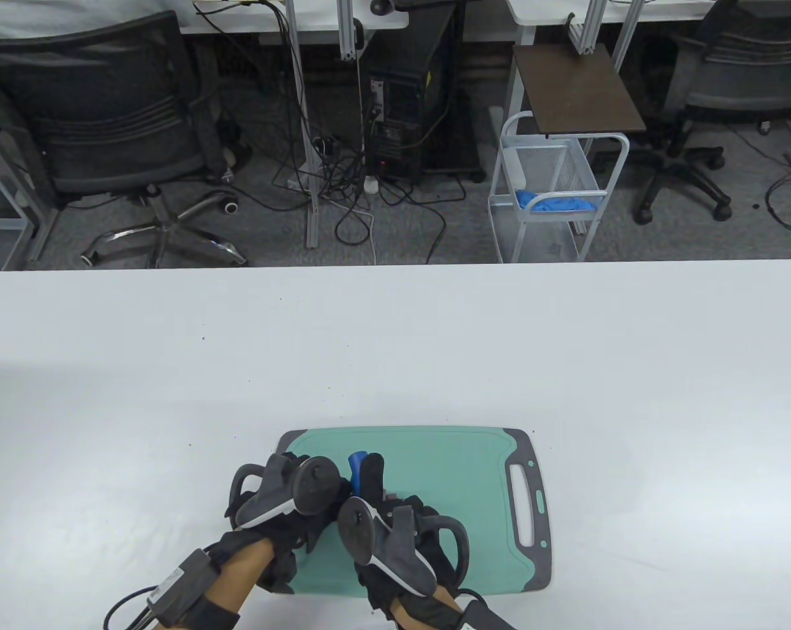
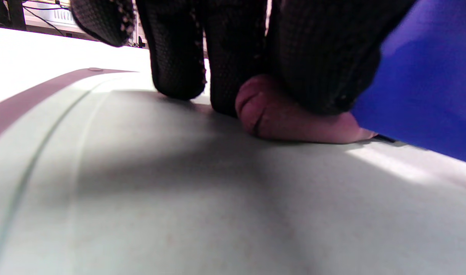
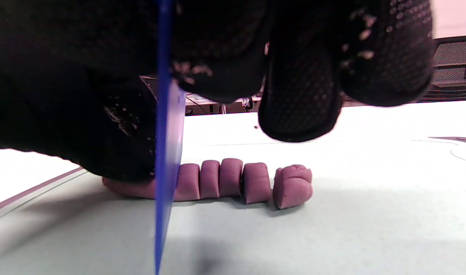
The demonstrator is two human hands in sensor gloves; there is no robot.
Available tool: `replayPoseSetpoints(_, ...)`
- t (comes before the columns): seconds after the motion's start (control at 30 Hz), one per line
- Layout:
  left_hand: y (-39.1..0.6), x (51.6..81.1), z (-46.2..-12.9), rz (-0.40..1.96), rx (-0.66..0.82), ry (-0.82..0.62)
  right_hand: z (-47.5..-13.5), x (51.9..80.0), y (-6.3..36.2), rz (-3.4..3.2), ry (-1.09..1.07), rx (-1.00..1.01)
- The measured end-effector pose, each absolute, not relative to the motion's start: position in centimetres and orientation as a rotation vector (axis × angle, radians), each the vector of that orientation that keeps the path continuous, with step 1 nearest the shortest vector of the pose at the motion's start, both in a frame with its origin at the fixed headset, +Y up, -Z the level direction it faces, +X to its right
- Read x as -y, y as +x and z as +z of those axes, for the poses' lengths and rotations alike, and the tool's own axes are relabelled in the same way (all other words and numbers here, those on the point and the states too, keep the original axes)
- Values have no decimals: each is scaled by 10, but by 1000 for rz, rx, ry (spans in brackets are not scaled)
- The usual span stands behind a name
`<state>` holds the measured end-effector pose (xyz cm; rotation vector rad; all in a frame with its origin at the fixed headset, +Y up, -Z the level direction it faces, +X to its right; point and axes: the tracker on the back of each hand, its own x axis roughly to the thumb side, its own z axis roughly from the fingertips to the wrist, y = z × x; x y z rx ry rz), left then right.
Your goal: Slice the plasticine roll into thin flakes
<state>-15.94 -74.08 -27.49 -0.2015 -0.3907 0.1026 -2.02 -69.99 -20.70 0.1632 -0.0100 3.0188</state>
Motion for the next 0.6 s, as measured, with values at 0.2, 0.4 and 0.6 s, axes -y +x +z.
replayPoseSetpoints(0.2, -159, 741, -275, 103, 391, -202, -207, 701, -22, 3036, 175, 24)
replayPoseSetpoints(0.4, -159, 741, -275, 103, 391, -202, -207, 705, -26, 3059, 186, 49)
replayPoseSetpoints(0.6, -159, 741, -275, 101, 390, -201, -210, 709, -29, 3069, 180, 64)
